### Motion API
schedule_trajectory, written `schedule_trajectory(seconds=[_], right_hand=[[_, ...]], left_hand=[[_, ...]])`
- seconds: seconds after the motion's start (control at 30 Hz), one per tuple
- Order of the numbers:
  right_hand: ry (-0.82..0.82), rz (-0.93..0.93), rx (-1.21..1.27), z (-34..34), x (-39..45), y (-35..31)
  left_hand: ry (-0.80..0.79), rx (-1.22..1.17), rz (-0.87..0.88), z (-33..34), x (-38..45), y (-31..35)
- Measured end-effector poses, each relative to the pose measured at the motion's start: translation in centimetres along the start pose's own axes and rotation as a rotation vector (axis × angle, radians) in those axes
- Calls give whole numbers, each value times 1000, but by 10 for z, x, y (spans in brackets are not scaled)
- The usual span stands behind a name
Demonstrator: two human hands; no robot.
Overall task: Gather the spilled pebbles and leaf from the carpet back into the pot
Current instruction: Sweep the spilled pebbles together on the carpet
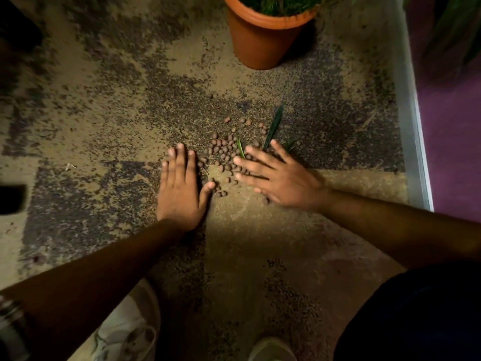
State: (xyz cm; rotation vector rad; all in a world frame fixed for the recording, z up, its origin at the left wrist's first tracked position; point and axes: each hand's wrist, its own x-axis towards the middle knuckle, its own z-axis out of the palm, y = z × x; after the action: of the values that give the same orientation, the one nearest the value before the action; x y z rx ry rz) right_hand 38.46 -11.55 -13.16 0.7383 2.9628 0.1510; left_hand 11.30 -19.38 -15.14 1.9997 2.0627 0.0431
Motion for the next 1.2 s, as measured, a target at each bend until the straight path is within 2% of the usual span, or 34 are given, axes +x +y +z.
schedule_trajectory(seconds=[0.1, 0.17, 0.23, 0.3, 0.43, 0.6, 0.67, 0.77, 0.83, 0.9, 1.0, 1.07, 1.2], right_hand=[[169, 213, 163, -7, -7, 11], [242, 431, 239, -5, -26, 10], [182, 666, 270, 7, -48, 0], [64, 796, 296, 17, -61, -14], [-42, 714, 310, 21, -51, -23], [-52, 543, 362, 14, -21, -23], [43, 544, 398, 11, -17, -24], [306, 639, 422, 4, -14, -14], [375, 574, 430, -4, -4, -1], [317, 414, 457, -14, 14, 12], [19, 211, 430, -17, 45, 19], [-103, 179, 377, -12, 50, 18], [-54, 174, 279, -9, 29, 16]], left_hand=[[-45, -182, 168, -4, 3, 18], [-57, -297, 226, -8, 0, 25], [-26, -259, 156, -8, -2, 23], [-9, -131, 48, -6, -3, 19], [-78, 9, 149, 3, 3, 32], [-113, -185, 386, 0, 18, 57], [-85, -259, 402, -3, 22, 58], [-16, -239, 312, -12, 31, 45], [-33, -186, 311, -19, 42, 32], [-95, -108, 371, -23, 52, 23], [-153, -5, 420, -23, 57, 21], [-124, 1, 415, -20, 54, 22], [-33, -47, 390, -15, 43, 23]])
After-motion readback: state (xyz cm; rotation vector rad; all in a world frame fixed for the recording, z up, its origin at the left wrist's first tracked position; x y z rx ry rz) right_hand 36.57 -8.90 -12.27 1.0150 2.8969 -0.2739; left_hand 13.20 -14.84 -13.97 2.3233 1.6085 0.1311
